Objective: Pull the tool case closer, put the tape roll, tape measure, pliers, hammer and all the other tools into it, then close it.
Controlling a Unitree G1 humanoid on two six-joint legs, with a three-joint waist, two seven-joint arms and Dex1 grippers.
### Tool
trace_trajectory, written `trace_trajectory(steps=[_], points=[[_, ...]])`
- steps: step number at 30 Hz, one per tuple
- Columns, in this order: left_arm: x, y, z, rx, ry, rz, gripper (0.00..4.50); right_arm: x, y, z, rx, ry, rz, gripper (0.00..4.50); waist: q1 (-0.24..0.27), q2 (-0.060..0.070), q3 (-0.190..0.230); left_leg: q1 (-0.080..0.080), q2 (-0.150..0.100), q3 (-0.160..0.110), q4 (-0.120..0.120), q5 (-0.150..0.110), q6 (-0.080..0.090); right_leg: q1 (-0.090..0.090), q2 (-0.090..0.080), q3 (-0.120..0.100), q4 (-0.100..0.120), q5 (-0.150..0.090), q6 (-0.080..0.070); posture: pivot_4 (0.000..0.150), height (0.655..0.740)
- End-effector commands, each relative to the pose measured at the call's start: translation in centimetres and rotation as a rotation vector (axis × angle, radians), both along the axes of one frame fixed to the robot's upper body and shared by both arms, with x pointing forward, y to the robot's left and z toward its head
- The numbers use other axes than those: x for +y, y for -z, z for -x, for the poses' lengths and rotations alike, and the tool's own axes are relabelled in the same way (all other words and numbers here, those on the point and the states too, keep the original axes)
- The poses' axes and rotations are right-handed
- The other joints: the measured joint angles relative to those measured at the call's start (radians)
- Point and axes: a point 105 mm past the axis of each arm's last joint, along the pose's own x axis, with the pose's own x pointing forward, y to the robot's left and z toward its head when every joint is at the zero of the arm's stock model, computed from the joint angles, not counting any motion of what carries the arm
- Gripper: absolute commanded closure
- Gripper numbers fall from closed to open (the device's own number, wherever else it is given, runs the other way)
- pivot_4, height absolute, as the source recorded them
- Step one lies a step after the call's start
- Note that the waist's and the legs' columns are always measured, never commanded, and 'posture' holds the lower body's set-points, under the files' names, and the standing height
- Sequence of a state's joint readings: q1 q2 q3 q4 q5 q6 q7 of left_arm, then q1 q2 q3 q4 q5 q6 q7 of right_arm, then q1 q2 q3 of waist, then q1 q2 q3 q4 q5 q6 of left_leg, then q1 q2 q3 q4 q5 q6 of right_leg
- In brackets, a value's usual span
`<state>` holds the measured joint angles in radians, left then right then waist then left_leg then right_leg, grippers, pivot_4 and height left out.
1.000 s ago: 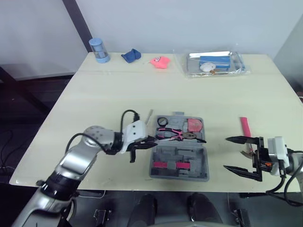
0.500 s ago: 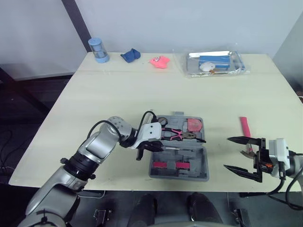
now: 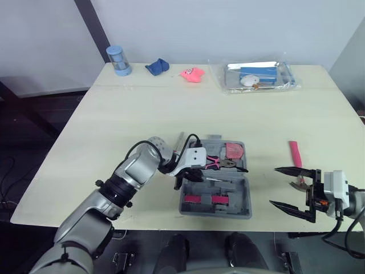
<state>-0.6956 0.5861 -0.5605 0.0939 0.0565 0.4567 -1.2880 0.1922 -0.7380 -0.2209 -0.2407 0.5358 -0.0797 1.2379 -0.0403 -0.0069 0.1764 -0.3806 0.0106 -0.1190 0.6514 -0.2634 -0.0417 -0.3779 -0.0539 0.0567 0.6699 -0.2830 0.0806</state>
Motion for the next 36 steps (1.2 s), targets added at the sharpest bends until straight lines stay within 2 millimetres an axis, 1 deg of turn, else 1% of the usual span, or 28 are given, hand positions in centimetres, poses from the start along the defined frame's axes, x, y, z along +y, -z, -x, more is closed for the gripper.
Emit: trace_trajectory(steps=[1, 8, 16, 20, 24, 25, 28, 30, 32, 34, 36], points=[[-0.4, -0.3, 0.0, -0.013, 0.021, -0.009, 4.40, 0.2, -0.9, 0.2, -0.053, -0.011, 0.002, 0.00, 0.000, 0.000, 0.000, 0.000, 0.000, 0.000, 0.000, 0.000, 0.000, 0.000, 0.000, 0.000, 0.000, 0.000, 0.000, 0.150, 0.7400], [-1.0, 0.4, 0.5, -0.002, 0.048, -0.021, 4.40, 0.3, -0.8, 0.3, -0.055, -0.010, 0.002, 0.00, 0.001, 0.000, 0.000, 0.000, 0.000, 0.000, 0.000, 0.000, 0.000, 0.000, 0.000, 0.000, 0.000, 0.000, 0.000, 0.150, 0.7400], [-2.5, 0.8, 0.2, -0.009, 0.057, -0.012, 4.40, 0.3, -0.7, 0.5, -0.052, -0.009, 0.004, 0.00, 0.002, 0.000, 0.000, 0.000, 0.000, 0.000, 0.000, 0.000, 0.000, 0.000, 0.000, 0.000, 0.000, 0.000, 0.000, 0.150, 0.7400], [-2.8, 0.9, 0.3, -0.006, 0.062, -0.011, 4.40, 0.3, -0.7, 0.6, -0.053, -0.008, 0.005, 0.00, 0.005, 0.000, 0.000, 0.000, 0.000, 0.000, 0.000, 0.000, 0.000, 0.001, 0.000, 0.000, 0.000, 0.000, 0.000, 0.150, 0.7400], [-2.6, 1.0, 0.2, 0.003, 0.060, -0.018, 4.40, 0.1, -0.7, 0.6, -0.055, -0.006, 0.008, 0.00, 0.007, 0.000, 0.000, 0.000, 0.000, 0.000, 0.001, 0.000, 0.000, 0.001, 0.000, 0.000, 0.000, 0.000, 0.000, 0.150, 0.7400], [-2.6, 1.0, 0.1, 0.003, 0.058, -0.017, 3.90, 0.1, -0.7, 0.6, -0.055, -0.005, 0.009, 0.00, 0.007, 0.000, 0.000, 0.000, 0.000, 0.000, 0.001, 0.000, 0.000, 0.001, 0.000, 0.000, 0.000, 0.000, 0.000, 0.150, 0.7400], [-2.6, 0.9, 0.1, -0.003, 0.064, -0.011, 2.91, 0.1, -0.7, 0.5, -0.056, -0.006, 0.011, 0.00, 0.007, 0.000, 0.000, 0.000, 0.000, 0.000, 0.001, 0.000, 0.000, 0.001, 0.000, 0.000, 0.000, 0.000, 0.000, 0.150, 0.7400], [-2.6, 0.8, 0.1, -0.021, 0.070, -0.009, 1.92, 0.2, -0.7, 0.5, -0.057, -0.007, 0.012, 0.00, 0.007, 0.000, 0.000, 0.000, 0.000, 0.000, 0.001, 0.000, 0.000, 0.001, 0.000, 0.000, 0.000, 0.000, 0.000, 0.150, 0.7400], [-2.6, 0.5, 0.0, -0.047, 0.076, -0.008, 1.12, 0.2, -0.7, 0.5, -0.057, -0.008, 0.012, 0.00, 0.007, 0.000, 0.000, 0.001, 0.000, 0.000, 0.001, 0.000, 0.000, 0.001, 0.000, 0.000, 0.001, 0.000, 0.000, 0.150, 0.7400], [-2.7, 0.1, 0.0, -0.063, 0.076, 0.001, 1.12, 0.2, -0.7, 0.5, -0.057, -0.008, 0.012, 0.00, 0.005, 0.000, 0.000, 0.001, 0.000, 0.000, 0.002, 0.000, 0.000, 0.001, 0.000, 0.000, 0.002, 0.000, 0.000, 0.150, 0.7400], [-2.7, -0.8, 0.1, -0.084, 0.090, 0.008, 1.12, 0.2, -0.7, 0.5, -0.058, -0.008, 0.013, 0.00, 0.004, 0.000, 0.000, 0.001, 0.000, 0.000, 0.002, 0.000, 0.000, 0.001, 0.000, 0.000, 0.003, 0.000, 0.000, 0.150, 0.7400]])
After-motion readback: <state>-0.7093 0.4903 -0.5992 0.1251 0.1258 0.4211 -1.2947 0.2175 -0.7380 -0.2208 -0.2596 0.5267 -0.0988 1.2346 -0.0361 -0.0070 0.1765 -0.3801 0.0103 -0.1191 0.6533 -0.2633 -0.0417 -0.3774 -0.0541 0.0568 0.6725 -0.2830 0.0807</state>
